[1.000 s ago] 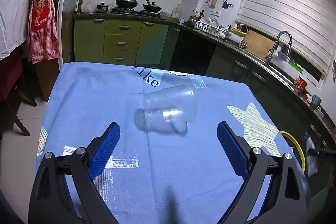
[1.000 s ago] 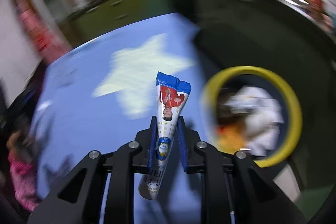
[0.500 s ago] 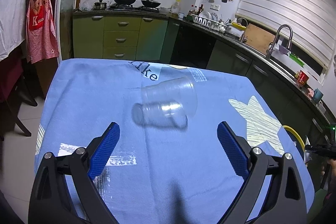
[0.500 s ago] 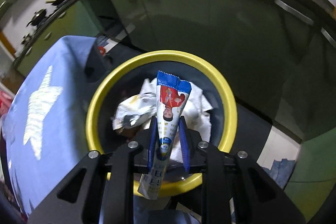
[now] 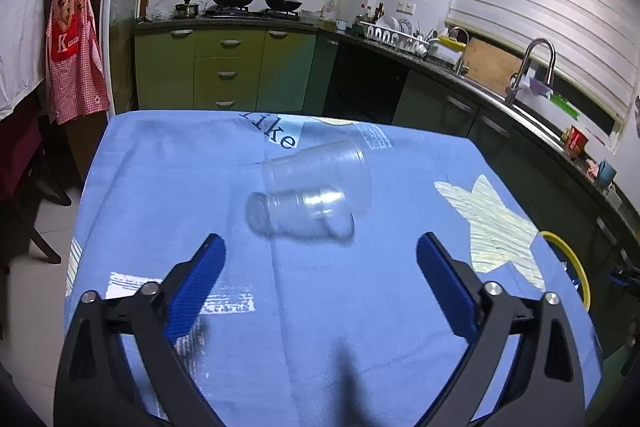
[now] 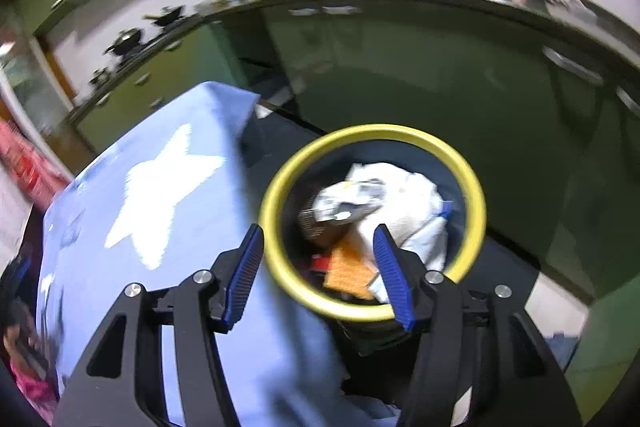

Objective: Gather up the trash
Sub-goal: 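Carry the tube packet over the bin and release it, then grasp the clear plastic cup on its side with the left gripper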

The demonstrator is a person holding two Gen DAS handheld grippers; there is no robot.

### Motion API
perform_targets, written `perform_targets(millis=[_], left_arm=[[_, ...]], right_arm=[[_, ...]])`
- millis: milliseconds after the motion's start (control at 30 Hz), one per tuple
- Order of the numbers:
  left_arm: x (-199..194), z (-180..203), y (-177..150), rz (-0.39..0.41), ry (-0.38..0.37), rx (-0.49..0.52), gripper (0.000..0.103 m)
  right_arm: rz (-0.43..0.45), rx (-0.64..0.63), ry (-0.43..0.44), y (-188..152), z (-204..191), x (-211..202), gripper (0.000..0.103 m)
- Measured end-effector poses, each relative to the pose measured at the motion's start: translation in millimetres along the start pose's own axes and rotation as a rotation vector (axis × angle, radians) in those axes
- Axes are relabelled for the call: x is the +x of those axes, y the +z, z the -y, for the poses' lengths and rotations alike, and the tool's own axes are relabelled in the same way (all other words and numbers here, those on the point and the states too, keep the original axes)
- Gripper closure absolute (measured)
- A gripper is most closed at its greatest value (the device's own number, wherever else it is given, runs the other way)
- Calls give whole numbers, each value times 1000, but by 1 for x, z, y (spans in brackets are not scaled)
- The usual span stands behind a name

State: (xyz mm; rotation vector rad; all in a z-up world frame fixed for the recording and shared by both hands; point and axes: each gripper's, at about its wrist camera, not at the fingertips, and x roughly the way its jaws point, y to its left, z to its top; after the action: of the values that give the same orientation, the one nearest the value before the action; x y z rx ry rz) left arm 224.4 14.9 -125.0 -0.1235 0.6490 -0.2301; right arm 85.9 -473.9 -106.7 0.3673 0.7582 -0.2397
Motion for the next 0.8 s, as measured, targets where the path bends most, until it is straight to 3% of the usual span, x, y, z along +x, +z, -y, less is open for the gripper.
perform_targets(millis=[200, 400, 600, 800], left_arm=[[6, 5, 0, -19, -3, 0, 6], [22, 14, 14, -101, -24, -28, 5], [55, 29, 44, -151, 93, -47, 5], [92, 22, 53, -234, 118, -131, 5]], right_arm=[[-12, -76, 94, -8, -41, 1, 48], [-35, -94, 151, -15, -52, 13, 48], [-64, -83, 195, -24, -49, 25, 46], [-63, -74, 222, -25, -41, 26, 44]])
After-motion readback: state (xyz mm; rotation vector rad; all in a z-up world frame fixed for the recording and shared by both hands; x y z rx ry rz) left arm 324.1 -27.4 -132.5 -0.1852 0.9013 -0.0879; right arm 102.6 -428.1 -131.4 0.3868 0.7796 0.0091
